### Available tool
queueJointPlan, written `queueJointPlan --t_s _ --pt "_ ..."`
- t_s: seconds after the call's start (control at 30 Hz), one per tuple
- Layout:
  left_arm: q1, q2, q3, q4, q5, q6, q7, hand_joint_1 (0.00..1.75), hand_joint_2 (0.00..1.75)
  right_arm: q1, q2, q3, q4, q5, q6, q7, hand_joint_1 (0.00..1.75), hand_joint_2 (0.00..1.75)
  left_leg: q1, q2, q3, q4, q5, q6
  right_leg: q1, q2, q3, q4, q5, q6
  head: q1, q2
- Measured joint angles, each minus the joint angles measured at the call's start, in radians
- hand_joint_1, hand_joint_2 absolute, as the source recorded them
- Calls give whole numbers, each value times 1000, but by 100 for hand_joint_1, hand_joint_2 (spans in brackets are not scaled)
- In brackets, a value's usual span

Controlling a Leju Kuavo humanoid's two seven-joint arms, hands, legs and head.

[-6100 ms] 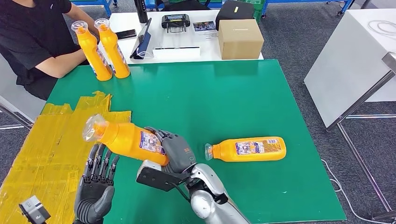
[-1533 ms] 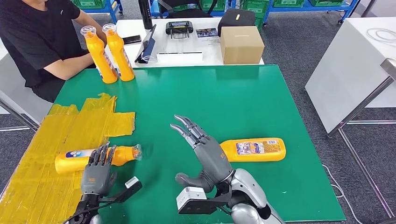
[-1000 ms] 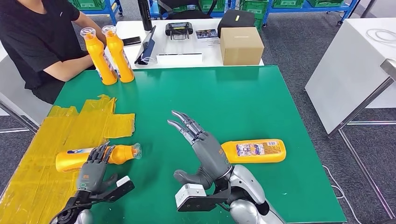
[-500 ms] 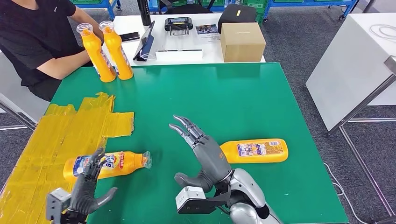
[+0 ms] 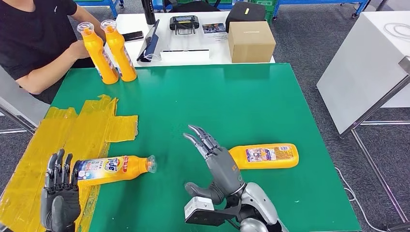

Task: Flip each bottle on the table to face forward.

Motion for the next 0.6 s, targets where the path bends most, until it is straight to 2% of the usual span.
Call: queueJointPlan --t_s 0.17,0.37,0.5,0.6 --pt "79 -12 -110 -56 61 67 -1 0 175 128 -20 -54 -57 94 -49 11 0 175 0 0 -3 0 -1 0 -1 0 0 0 0 0 0 0" --pt "116 -16 -182 -78 105 65 2 0 175 208 -52 -84 -104 115 -69 47 0 175 -1 1 -3 1 -1 1 -1 2 -3 -1 0 0 0 0" --pt "143 -18 -228 -80 136 62 6 0 175 299 -114 -110 -152 106 -109 121 0 175 -1 1 -3 1 -3 2 -1 1 -6 -1 -1 0 0 0" --pt "161 -18 -267 -81 125 64 5 0 175 386 -167 -142 -194 157 -140 188 0 175 -3 1 -5 1 -3 3 -2 2 -2 -1 0 1 0 0"
